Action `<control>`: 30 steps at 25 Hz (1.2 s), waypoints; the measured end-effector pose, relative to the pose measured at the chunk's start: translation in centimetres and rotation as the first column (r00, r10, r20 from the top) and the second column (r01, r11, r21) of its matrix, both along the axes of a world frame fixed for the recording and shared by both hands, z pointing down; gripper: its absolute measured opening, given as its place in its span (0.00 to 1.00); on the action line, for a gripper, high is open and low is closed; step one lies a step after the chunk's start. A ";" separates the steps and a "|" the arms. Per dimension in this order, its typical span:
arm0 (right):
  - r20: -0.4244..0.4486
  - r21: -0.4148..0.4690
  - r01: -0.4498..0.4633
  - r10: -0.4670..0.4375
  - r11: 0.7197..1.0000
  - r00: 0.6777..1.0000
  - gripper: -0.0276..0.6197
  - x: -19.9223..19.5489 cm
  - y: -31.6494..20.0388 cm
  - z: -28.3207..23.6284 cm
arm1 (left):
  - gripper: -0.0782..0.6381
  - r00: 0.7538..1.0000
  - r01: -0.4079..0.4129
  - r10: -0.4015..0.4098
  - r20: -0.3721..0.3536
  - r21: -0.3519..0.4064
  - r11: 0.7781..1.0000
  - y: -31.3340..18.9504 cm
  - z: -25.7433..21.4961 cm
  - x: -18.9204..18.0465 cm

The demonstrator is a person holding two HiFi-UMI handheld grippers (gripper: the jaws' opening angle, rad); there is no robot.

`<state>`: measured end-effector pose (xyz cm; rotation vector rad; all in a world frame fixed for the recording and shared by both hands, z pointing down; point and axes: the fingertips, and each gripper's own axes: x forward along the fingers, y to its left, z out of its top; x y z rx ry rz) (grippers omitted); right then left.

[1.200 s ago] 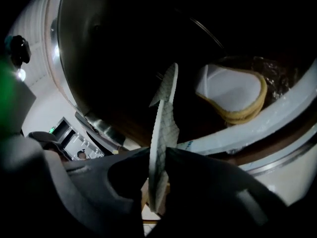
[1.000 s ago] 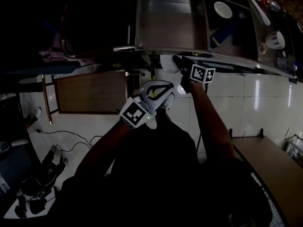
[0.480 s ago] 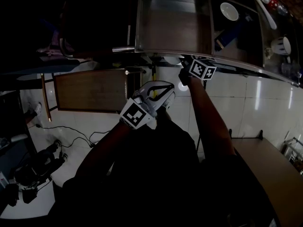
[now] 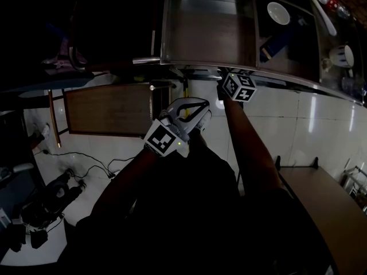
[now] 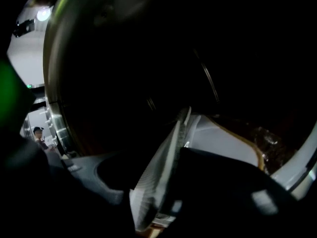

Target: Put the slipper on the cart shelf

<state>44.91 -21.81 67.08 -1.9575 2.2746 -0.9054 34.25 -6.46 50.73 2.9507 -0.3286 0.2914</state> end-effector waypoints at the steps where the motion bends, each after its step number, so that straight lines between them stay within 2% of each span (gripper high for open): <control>1: -0.035 0.005 -0.008 0.008 1.000 0.999 0.44 0.3 0.1 -0.2 | 0.11 1.000 -0.001 0.001 0.000 0.002 1.000 0.0 0.0 0.0; 4: -0.105 0.015 -0.012 0.014 1.000 0.994 0.45 0.7 0.7 -0.8 | 0.11 1.000 -0.002 0.002 0.002 -0.001 1.000 0.2 0.1 0.0; 8: -0.144 0.018 -0.008 0.011 1.000 0.990 0.46 1.1 2.0 -1.6 | 0.11 1.000 -0.001 0.001 0.000 0.004 1.000 0.2 -0.2 -0.1; 15: -0.255 0.037 0.074 -0.062 0.997 0.965 0.46 -0.2 6.1 -4.7 | 0.11 1.000 0.012 -0.012 0.008 0.030 0.999 0.4 -0.6 -1.3; 18: -0.272 0.029 0.116 -0.104 0.993 0.957 0.46 -0.7 8.3 -5.4 | 0.11 1.000 0.027 -0.027 0.002 0.042 0.999 0.4 -1.3 -1.9; 20: -0.250 0.034 0.157 -0.143 0.987 0.957 0.46 -1.5 9.5 -6.2 | 0.11 0.999 0.047 -0.046 -0.008 0.040 0.998 0.4 -2.1 -2.4; 24: -0.204 0.092 0.274 -0.251 0.957 0.946 0.46 -5.1 11.2 -8.8 | 0.11 0.995 0.103 -0.102 -0.007 0.034 0.994 0.9 -3.0 -4.2; 27: -0.217 0.124 0.379 -0.348 0.917 0.912 0.46 -8.4 12.2 -10.9 | 0.11 0.989 0.146 -0.146 0.004 0.033 0.989 1.6 -3.3 -6.1; 30: -0.213 0.161 0.474 -0.439 0.865 0.873 0.45 -12.5 13.2 -12.9 | 0.11 0.981 0.192 -0.192 0.017 0.034 0.981 2.0 -3.6 -8.4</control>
